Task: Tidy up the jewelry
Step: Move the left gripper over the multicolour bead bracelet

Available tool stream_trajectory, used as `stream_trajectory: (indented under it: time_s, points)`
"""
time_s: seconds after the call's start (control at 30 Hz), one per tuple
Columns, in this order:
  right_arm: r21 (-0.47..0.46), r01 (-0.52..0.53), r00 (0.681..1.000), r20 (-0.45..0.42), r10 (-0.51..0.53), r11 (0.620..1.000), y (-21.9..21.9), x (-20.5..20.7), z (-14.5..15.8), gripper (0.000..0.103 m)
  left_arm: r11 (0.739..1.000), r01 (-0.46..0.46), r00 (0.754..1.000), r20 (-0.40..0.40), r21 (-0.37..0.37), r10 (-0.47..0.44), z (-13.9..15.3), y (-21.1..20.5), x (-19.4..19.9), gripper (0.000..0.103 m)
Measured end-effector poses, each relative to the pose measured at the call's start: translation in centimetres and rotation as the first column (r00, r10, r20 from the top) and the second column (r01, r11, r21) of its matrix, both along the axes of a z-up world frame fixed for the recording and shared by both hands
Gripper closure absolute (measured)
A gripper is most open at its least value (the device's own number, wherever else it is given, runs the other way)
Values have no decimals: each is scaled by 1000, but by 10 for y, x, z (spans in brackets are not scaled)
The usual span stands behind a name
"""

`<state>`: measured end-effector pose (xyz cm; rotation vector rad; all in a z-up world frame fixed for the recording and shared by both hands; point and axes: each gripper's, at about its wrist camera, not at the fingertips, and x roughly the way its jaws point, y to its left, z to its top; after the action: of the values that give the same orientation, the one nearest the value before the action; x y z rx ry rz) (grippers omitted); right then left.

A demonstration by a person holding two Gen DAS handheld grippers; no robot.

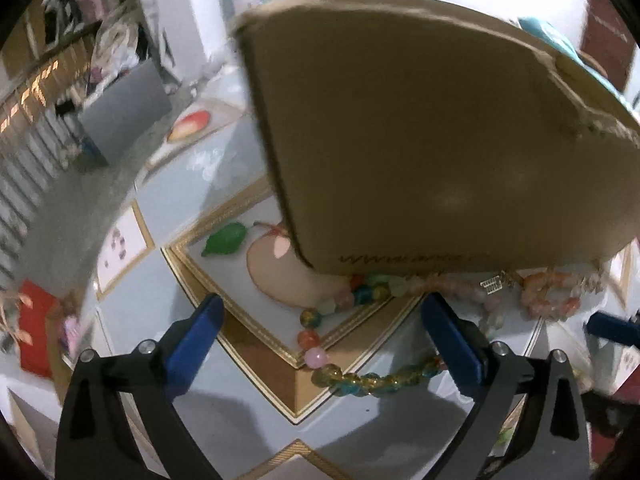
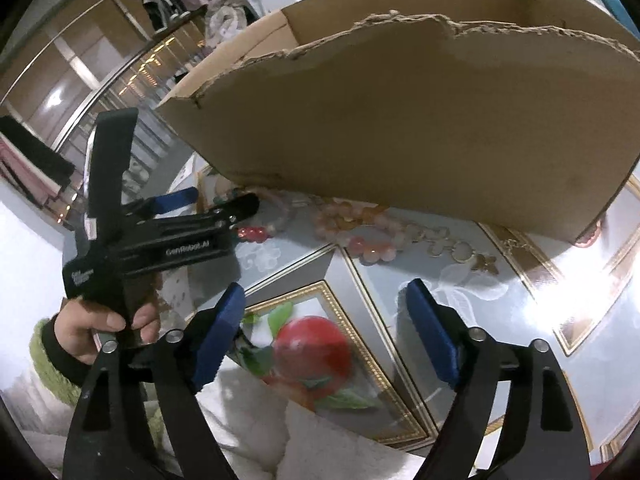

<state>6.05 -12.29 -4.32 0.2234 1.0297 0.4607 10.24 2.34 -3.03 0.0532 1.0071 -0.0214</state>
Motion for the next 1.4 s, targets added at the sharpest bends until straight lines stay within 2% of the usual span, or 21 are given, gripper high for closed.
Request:
stream_trajectory:
  time_s: [0.03, 0.33, 0.63, 0.97, 1.1, 1.3, 1.4]
  points:
    - [7, -3, 1000, -1, 3, 1000, -1, 0, 0, 22, 1000, -17, 1000, -10, -25, 17, -1, 3, 1, 6]
    - [103, -8, 999, -34, 12, 995, -20, -1, 5, 20, 999, -44, 999, 24, -15, 44, -2, 4, -4, 4]
    - [57, -26, 1000, -15, 27, 998, -14, -5, 7, 18, 999, -44, 999, 11, -17, 45, -3, 3, -4, 4]
    - [56, -57, 998, -6, 57, 997, -12, -6, 6, 8, 999, -51, 999, 9, -16, 51, -3, 3, -2, 4]
    - [69, -51, 999, -3, 51, 996, -14, -7, 6, 8, 999, -46, 999, 6, -15, 47, -3, 2, -2, 4]
    - [29, -42, 999, 13, 41, 999, -8, -10, 7, 8, 999, -51, 999, -8, -15, 51, -2, 1, 2, 4]
    - [53, -37, 999, 17, 36, 998, -12, -10, 7, 8, 999, -48, 999, -17, -14, 48, -1, 0, 5, 4]
